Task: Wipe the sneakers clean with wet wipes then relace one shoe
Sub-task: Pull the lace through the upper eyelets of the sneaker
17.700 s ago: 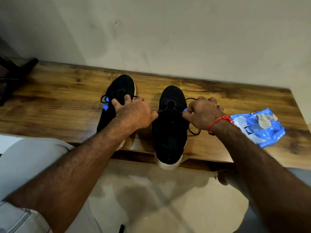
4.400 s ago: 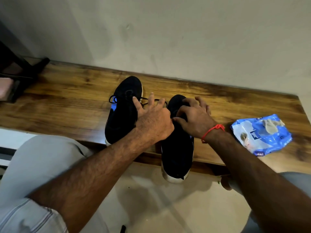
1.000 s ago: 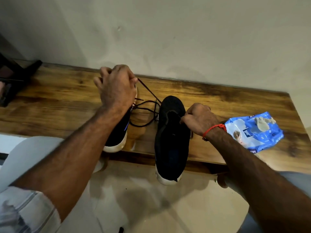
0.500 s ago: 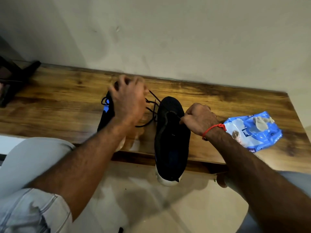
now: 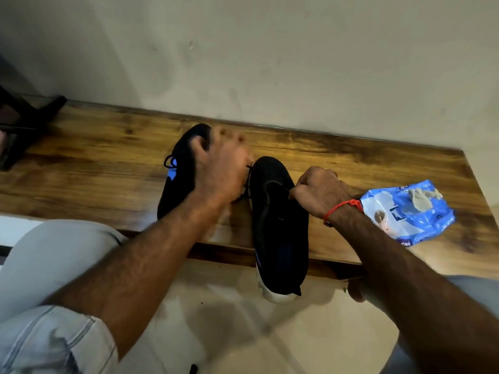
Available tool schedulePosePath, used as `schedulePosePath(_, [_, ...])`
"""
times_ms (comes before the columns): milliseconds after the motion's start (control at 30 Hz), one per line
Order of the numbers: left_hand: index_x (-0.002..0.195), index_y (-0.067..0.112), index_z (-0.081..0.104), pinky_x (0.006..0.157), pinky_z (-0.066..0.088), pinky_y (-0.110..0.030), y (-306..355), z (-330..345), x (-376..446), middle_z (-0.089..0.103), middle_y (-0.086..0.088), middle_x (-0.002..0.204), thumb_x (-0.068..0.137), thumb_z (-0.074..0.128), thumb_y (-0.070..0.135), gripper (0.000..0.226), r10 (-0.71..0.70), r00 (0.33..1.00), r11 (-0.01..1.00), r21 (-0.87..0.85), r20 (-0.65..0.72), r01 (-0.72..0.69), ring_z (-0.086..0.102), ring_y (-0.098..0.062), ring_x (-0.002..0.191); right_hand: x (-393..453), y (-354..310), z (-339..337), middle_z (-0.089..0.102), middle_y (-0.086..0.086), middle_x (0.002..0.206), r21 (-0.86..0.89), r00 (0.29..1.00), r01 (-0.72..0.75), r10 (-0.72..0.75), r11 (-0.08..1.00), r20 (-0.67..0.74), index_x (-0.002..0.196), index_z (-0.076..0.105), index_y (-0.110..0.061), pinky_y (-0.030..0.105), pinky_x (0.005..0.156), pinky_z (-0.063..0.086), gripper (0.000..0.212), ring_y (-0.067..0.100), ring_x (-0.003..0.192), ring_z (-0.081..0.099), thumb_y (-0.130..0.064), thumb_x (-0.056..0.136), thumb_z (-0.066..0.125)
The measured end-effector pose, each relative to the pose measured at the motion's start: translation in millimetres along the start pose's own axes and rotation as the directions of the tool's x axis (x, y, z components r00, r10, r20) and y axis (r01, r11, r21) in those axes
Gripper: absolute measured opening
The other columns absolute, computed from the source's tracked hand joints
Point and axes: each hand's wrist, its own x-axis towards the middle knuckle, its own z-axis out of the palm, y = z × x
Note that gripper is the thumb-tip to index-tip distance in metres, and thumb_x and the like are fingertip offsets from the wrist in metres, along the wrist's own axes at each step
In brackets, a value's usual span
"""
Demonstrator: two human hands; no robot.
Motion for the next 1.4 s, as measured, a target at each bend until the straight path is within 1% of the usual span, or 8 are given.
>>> schedulePosePath(133, [0.134,0.022,0.056,0.104,0.027,-0.056,-43.9,-23.6,20.4,0.037,0.0,0.156,0.098,0.059,0.033,0.037,-0.326,0.937,0.942,-0.13,-0.13,0.31,0.026,-0.033,0.144,-3.1,-1.4,-2.3,0.061,0.005,0.076,-0.01,1.0,-0.023,0.023,1.0,-0.004,0.062,0.066,-0.012,0.049,0.09,0.049,0.021,0.032,0.093,0.054,-0.028,0.076,0.062])
schedulePosePath(300, [0.154,0.025,0.03,0.115,0.015,-0.068,-1.1,-7.1,-9.5,0.006,-0.002,0.168,0.088,0.054,0.071,0.085,-0.06,0.988,0.973,-0.213,0.14,0.089,0.004,-0.037,0.152,-3.1,-3.5,1.6,0.059,0.003,0.081,-0.022,0.999,0.0,0.001,1.0,0.039,0.069,0.06,-0.017,0.05,0.092,0.048,0.022,0.034,0.095,0.054,-0.038,0.074,0.057])
schedulePosePath(500, [0.107,0.029,0.069,0.103,0.023,-0.062,17.1,7.9,-24.3,0.046,0.002,0.145,0.094,0.043,0.067,0.048,0.004,0.951,0.999,-0.048,0.31,0.012,0.021,-0.033,0.142,4.5,1.9,11.4,0.05,0.003,0.12,0.01,0.98,0.194,-0.194,0.981,0.037,0.097,0.053,-0.036,0.051,0.103,0.04,0.018,0.033,0.121,0.043,-0.031,0.081,0.06])
schedulePosePath(633, [0.112,0.027,0.069,0.102,0.023,-0.058,13.6,8.2,-19.5,0.048,0.008,0.144,0.101,0.043,0.044,0.032,-0.031,0.946,0.996,-0.068,0.323,0.055,0.024,-0.03,0.14,2.4,-1.3,9.9,0.037,0.0,0.141,-0.113,0.96,0.245,-0.225,0.963,0.164,0.115,0.061,-0.041,0.055,0.11,0.032,0.044,0.033,0.133,0.028,-0.01,0.085,0.052])
schedulePosePath(900, [0.118,0.032,0.068,0.103,0.025,-0.053,19.0,15.8,-31.1,0.037,0.014,0.152,0.105,0.04,0.042,0.033,0.094,0.983,0.983,-0.173,0.16,-0.066,0.021,-0.024,0.142,2.4,-8.1,15.0,0.045,0.001,0.134,-0.21,0.963,0.265,-0.267,0.941,0.018,0.12,0.05,-0.026,0.05,0.102,0.041,0.04,0.032,0.126,0.041,-0.028,0.085,0.069])
schedulePosePath(1100, [0.116,0.032,0.068,0.104,0.024,-0.054,23.2,16.0,-35.8,0.039,0.012,0.148,0.104,0.041,0.045,0.032,0.136,0.972,0.983,-0.146,0.194,-0.109,0.019,-0.025,0.142,8.4,-6.2,13.1,0.051,0.005,0.123,-0.292,0.955,0.286,-0.295,0.912,0.014,0.099,0.061,-0.025,0.049,0.097,0.045,0.013,0.031,0.119,0.045,-0.035,0.091,0.064])
schedulePosePath(1300, [0.116,0.028,0.067,0.107,0.024,-0.054,21.3,17.8,-31.9,0.046,0.008,0.141,0.104,0.038,0.05,0.039,-0.001,0.959,0.993,-0.11,0.284,0.034,0.023,-0.024,0.14,22.1,6.5,1.2,0.071,0.008,0.087,0.321,0.978,-0.02,0.086,0.947,-0.191,0.087,0.06,-0.009,0.027,0.065,0.048,0.004,0.026,0.089,0.065,-0.009,0.084,0.063])
schedulePosePath(1400, [0.115,0.026,0.068,0.106,0.024,-0.054,22.3,18.9,-30.0,0.046,0.007,0.139,0.103,0.039,0.05,0.039,0.013,0.961,0.995,-0.098,0.278,0.015,0.023,-0.025,0.139,16.3,5.2,-5.0,0.067,-0.002,0.095,0.371,0.994,0.068,-0.032,0.926,-0.104,0.103,0.054,-0.018,0.023,0.066,0.05,0.03,0.019,0.088,0.065,0.001,0.08,0.056])
